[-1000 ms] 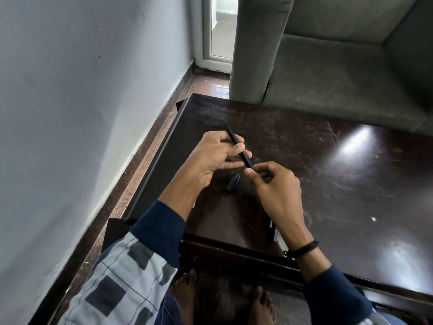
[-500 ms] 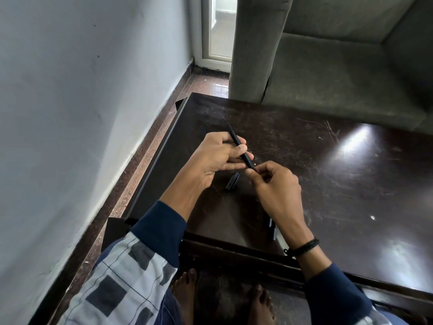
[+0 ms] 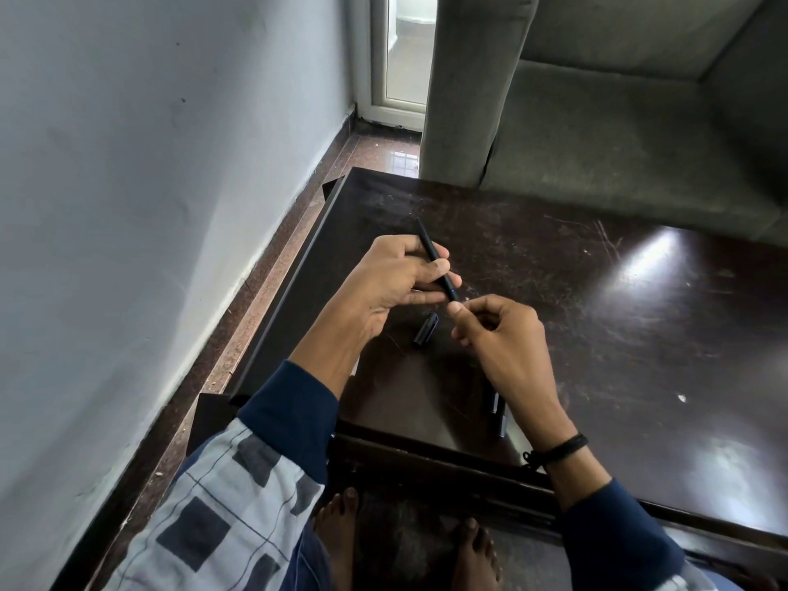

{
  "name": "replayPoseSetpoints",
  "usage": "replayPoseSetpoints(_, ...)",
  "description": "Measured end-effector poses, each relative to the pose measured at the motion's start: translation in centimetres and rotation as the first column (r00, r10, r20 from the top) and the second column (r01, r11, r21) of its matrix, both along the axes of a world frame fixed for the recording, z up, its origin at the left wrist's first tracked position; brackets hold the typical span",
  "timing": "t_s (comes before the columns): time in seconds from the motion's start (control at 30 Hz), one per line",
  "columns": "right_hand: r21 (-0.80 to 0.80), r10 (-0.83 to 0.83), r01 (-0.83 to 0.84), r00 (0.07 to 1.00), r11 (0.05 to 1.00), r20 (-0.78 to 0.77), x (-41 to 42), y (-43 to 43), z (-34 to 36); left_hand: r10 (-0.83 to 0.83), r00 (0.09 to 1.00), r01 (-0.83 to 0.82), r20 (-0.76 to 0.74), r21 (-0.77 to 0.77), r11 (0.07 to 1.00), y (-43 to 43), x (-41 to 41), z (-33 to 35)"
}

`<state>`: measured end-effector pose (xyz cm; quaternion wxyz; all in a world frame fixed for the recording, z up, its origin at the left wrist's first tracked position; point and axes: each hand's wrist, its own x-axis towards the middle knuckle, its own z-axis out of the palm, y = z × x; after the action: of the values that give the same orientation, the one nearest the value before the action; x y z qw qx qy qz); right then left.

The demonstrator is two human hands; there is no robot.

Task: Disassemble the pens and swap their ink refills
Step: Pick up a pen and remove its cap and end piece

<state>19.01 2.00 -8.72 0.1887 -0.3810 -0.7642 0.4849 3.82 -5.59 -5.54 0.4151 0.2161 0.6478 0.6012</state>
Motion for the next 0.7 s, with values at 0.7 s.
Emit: replayPoseSetpoints(0.7, 0.541, 0.161, -0.303, 0.942, 0.785, 0.293, 0.0, -0.1, -2.6, 0.175, 0.984, -0.175, -0.026, 0.025, 0.984, -0.7, -2.2, 0.3)
